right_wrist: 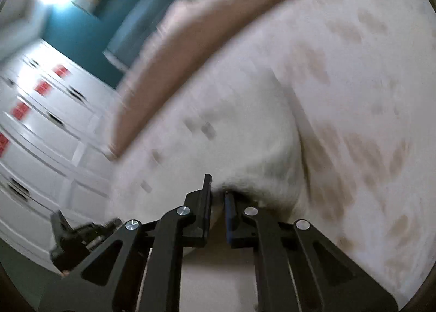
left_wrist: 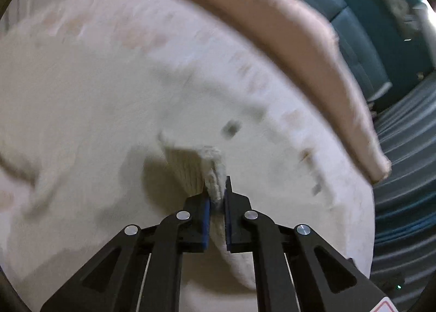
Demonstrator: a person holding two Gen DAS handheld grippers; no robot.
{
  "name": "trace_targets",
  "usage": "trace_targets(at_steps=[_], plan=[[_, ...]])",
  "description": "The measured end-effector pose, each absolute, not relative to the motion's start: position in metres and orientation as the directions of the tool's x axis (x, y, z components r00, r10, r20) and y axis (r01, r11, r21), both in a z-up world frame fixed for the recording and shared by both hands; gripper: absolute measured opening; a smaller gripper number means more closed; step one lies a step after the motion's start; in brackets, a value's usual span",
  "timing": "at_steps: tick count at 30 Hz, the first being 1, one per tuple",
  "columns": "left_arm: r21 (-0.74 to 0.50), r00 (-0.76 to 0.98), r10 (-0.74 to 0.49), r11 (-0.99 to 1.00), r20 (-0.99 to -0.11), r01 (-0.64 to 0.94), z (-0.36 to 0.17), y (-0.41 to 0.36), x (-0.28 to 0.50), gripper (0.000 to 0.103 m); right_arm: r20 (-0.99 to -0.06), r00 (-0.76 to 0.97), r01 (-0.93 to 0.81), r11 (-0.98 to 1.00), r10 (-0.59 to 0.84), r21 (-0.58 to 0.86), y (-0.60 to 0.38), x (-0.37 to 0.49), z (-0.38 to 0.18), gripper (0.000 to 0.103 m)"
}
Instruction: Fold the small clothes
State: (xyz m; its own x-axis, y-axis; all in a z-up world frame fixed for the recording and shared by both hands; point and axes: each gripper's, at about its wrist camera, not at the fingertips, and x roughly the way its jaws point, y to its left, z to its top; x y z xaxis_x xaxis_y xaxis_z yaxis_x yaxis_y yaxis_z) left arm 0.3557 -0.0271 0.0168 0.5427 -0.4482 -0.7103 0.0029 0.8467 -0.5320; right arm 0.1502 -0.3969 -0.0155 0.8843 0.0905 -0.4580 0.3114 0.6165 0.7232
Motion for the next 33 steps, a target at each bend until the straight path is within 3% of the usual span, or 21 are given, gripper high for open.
trace_targets(at_steps=[3,5,6,7,10,14,15,16,21,23,24,25,26,29,31,33], plan=[[-0.526,0.651,-0.448,0.846,-0.613,0.086,0.054,-0.029,0.350,0.006,-0.315,0.949,0.240,0.622,0.011,0.746,-0.403,0.128,0.006,0.007],[-0.491,0.662,-0.424,0.866,-0.618,0.096,0.049,-0.033,0.348,0.007,-0.435,0.901,0.339,0.625,0.001,0.704,-0.409,0.135,-0.021,0.007],[-0.452,0.631,-0.394,0.889,-0.668,0.077,0.030,-0.037,0.352,0.007,-0.586,0.810,0.449,0.623,0.021,0.641,-0.411,0.146,-0.050,0.007],[-0.437,0.602,-0.382,0.897,-0.702,0.059,0.015,-0.038,0.354,0.007,-0.665,0.746,0.507,0.612,0.041,0.607,-0.411,0.149,-0.070,0.006],[-0.404,0.496,-0.347,0.915,-0.796,-0.007,-0.042,-0.033,0.350,0.007,-0.637,0.770,0.486,0.616,0.034,0.621,-0.407,0.130,-0.068,0.011],[-0.393,0.526,-0.343,0.919,-0.778,0.018,-0.049,-0.031,0.343,0.013,-0.635,0.763,0.526,0.688,-0.122,0.500,-0.408,0.111,-0.030,0.018],[-0.384,0.525,-0.337,0.923,-0.782,0.019,-0.050,-0.033,0.344,0.014,-0.634,0.759,0.530,0.703,-0.145,0.473,-0.412,0.116,-0.022,0.029],[-0.378,0.523,-0.332,0.926,-0.785,0.020,-0.052,-0.033,0.345,0.014,-0.639,0.753,0.530,0.721,-0.157,0.446,-0.417,0.129,-0.016,0.045],[-0.362,0.538,-0.313,0.932,-0.782,0.015,-0.054,-0.035,0.345,0.015,-0.714,0.681,0.520,0.794,-0.163,0.314,-0.434,0.214,-0.021,0.075],[-0.371,0.553,-0.321,0.928,-0.769,0.023,-0.057,-0.034,0.343,0.015,-0.782,0.612,0.526,0.798,-0.117,0.293,-0.439,0.246,-0.043,0.068],[-0.379,0.558,-0.328,0.925,-0.762,0.026,-0.059,-0.033,0.342,0.015,-0.799,0.592,0.534,0.794,-0.105,0.291,-0.442,0.254,-0.048,0.043],[-0.394,0.565,-0.339,0.919,-0.752,0.028,-0.061,-0.031,0.341,0.015,-0.790,0.605,0.534,0.787,-0.101,0.308,-0.444,0.253,-0.046,0.032],[-0.401,0.569,-0.345,0.916,-0.747,0.028,-0.062,-0.030,0.340,0.015,-0.753,0.650,0.525,0.777,-0.103,0.346,-0.445,0.245,-0.038,0.012],[-0.420,0.585,-0.358,0.907,-0.728,0.032,-0.065,-0.028,0.338,0.016,-0.636,0.761,0.500,0.743,-0.132,0.444,-0.455,0.218,-0.020,0.011],[-0.411,0.593,-0.351,0.911,-0.725,0.037,-0.065,-0.029,0.337,0.016,-0.772,0.620,0.567,0.761,-0.140,0.317,-0.462,0.234,-0.055,0.015],[-0.403,0.595,-0.345,0.914,-0.726,0.038,-0.065,-0.030,0.337,0.016,-0.758,0.630,0.560,0.775,-0.168,0.293,-0.459,0.228,-0.054,0.017]])
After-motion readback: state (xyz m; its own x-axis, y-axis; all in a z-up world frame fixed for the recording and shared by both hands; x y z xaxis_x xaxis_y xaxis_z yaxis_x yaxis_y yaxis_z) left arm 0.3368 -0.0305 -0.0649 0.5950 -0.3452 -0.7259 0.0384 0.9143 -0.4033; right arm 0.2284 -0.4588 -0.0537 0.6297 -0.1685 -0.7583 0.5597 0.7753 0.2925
